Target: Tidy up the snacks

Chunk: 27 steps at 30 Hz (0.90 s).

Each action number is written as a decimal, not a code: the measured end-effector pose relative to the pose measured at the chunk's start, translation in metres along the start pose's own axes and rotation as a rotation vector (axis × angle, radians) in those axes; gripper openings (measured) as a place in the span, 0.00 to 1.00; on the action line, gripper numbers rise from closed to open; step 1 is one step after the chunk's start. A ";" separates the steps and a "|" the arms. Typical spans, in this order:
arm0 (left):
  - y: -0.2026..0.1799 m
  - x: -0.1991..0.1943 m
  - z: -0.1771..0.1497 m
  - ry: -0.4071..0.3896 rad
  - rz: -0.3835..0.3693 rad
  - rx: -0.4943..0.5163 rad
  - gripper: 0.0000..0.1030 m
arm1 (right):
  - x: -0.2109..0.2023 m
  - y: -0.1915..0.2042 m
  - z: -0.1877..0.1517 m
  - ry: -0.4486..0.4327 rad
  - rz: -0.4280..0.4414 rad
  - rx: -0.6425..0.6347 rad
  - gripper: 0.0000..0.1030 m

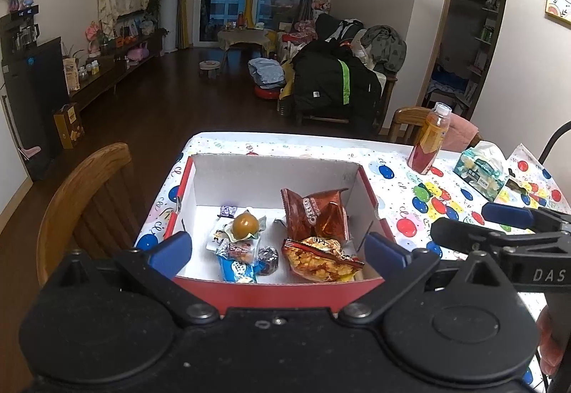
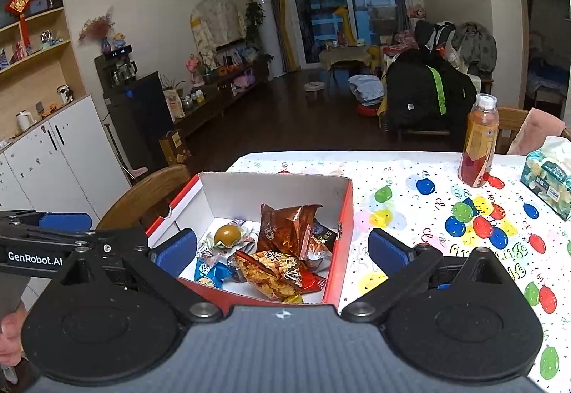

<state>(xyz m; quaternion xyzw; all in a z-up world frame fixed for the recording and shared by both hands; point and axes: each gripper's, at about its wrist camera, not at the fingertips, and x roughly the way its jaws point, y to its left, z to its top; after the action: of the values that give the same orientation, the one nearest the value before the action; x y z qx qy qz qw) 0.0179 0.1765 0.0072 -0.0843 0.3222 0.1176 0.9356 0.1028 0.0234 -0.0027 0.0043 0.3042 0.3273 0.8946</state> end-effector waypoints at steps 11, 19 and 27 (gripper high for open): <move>-0.003 -0.005 0.002 -0.025 -0.001 0.009 1.00 | -0.001 0.001 0.000 -0.012 0.009 0.001 1.00; -0.001 -0.007 0.001 -0.018 -0.005 -0.007 1.00 | -0.002 0.003 0.000 -0.006 0.014 0.001 1.00; -0.002 -0.008 -0.002 -0.008 0.016 -0.007 1.00 | -0.001 0.004 -0.003 0.006 0.021 -0.001 1.00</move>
<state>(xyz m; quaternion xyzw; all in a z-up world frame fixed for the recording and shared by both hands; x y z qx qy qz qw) 0.0111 0.1724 0.0105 -0.0843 0.3187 0.1267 0.9355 0.0984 0.0248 -0.0035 0.0060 0.3065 0.3367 0.8903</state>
